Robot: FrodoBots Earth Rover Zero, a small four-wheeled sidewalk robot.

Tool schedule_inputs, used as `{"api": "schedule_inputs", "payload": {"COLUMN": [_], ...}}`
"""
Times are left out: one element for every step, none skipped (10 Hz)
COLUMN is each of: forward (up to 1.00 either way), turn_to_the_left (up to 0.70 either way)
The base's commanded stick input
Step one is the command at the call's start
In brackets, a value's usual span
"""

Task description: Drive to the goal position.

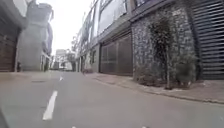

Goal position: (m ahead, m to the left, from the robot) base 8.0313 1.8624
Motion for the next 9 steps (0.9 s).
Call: {"api": "schedule_inputs", "payload": {"forward": [0.85, 0.85, 0.85, 0.85, 0.85, 0.85, 0.85, 0.85, 0.85], "turn_to_the_left": [0.0, 0.0, 0.0, 0.0, 0.0, 0.0, 0.0, 0.0, 0.0]}}
